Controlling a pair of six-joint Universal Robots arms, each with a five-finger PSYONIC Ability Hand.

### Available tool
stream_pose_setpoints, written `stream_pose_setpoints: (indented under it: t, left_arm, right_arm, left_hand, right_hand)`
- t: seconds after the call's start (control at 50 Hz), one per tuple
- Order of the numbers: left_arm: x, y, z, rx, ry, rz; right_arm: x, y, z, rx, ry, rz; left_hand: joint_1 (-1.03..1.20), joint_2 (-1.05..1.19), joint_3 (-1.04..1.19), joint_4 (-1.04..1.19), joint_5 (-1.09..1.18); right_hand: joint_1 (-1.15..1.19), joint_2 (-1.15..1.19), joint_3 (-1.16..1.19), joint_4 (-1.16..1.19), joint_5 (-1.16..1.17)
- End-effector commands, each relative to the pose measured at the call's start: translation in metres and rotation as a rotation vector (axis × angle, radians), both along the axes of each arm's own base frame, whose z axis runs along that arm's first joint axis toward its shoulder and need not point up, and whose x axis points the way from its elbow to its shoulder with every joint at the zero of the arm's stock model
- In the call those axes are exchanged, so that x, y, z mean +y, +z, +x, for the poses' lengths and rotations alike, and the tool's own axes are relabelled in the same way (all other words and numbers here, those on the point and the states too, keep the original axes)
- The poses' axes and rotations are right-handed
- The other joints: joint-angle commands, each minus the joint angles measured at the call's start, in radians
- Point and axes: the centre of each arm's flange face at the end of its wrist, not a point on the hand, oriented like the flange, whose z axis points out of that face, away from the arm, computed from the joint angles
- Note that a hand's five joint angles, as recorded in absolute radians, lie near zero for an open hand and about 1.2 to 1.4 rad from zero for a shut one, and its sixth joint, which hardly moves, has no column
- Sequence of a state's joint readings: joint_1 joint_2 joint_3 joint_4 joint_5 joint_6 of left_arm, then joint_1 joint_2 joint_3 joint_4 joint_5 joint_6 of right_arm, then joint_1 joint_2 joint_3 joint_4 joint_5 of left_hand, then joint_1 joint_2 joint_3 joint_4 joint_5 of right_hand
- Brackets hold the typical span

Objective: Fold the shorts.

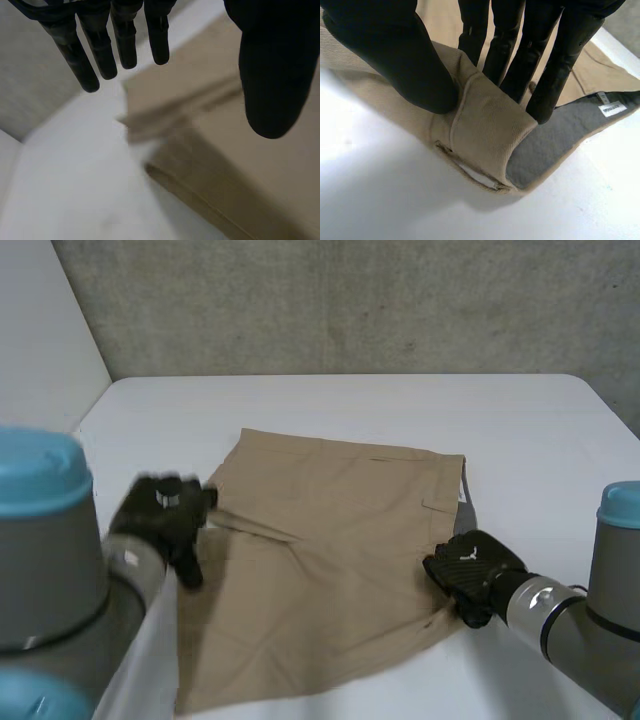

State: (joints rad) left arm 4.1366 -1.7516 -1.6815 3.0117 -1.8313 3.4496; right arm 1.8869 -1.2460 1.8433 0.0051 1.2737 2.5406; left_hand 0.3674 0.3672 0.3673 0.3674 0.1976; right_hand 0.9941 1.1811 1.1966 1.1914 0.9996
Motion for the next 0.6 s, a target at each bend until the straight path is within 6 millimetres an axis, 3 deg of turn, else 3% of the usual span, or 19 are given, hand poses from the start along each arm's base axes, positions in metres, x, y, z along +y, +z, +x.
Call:
stream_pose_setpoints:
  t: [0.02,0.16,0.36,0.42,0.44,0.46,0.52,0.6]
  left_arm:
    - [0.052,-0.023,0.014,-0.062,-0.048,0.138]
    - [0.066,-0.037,0.020,-0.094,-0.063,0.181]
    - [0.059,-0.067,0.014,-0.114,-0.059,0.206]
    - [0.055,-0.069,0.011,-0.104,-0.056,0.192]
    - [0.053,-0.068,0.010,-0.096,-0.054,0.181]
    - [0.050,-0.065,0.008,-0.075,-0.054,0.151]
    - [0.046,-0.059,0.004,-0.038,-0.057,0.098]
    - [0.046,-0.035,0.002,0.011,-0.073,0.003]
  right_arm:
    - [-0.020,0.005,-0.010,-0.086,-0.104,0.013]
    - [-0.029,0.007,-0.015,-0.103,-0.139,0.011]
    - [-0.028,0.006,-0.016,-0.105,-0.141,0.016]
    - [-0.027,0.005,-0.016,-0.103,-0.142,0.020]
    - [-0.027,0.005,-0.016,-0.102,-0.141,0.021]
    - [-0.027,0.005,-0.016,-0.102,-0.141,0.021]
    - [-0.026,0.006,-0.016,-0.094,-0.129,0.013]
    - [-0.020,0.016,-0.017,-0.062,-0.108,-0.008]
  left_hand:
    - [0.063,0.064,0.064,0.063,0.059]
    - [0.052,0.052,0.052,0.052,0.047]
    - [0.063,0.063,0.063,0.063,0.059]
    - [0.440,0.441,0.441,0.440,0.436]
    - [0.648,0.649,0.649,0.648,0.644]
    - [1.025,1.025,1.025,1.025,1.020]
    - [1.029,1.029,1.029,1.029,1.024]
    - [1.029,1.029,1.029,1.029,1.024]
  right_hand:
    - [0.402,0.215,0.200,0.205,0.222]
    - [0.402,0.215,0.200,0.205,0.222]
    - [0.402,0.215,0.200,0.205,0.222]
    - [0.402,0.215,0.200,0.205,0.222]
    - [0.402,0.215,0.200,0.205,0.222]
    - [0.402,0.215,0.200,0.205,0.222]
    - [0.402,0.215,0.200,0.205,0.222]
    - [0.402,0.215,0.200,0.205,0.222]
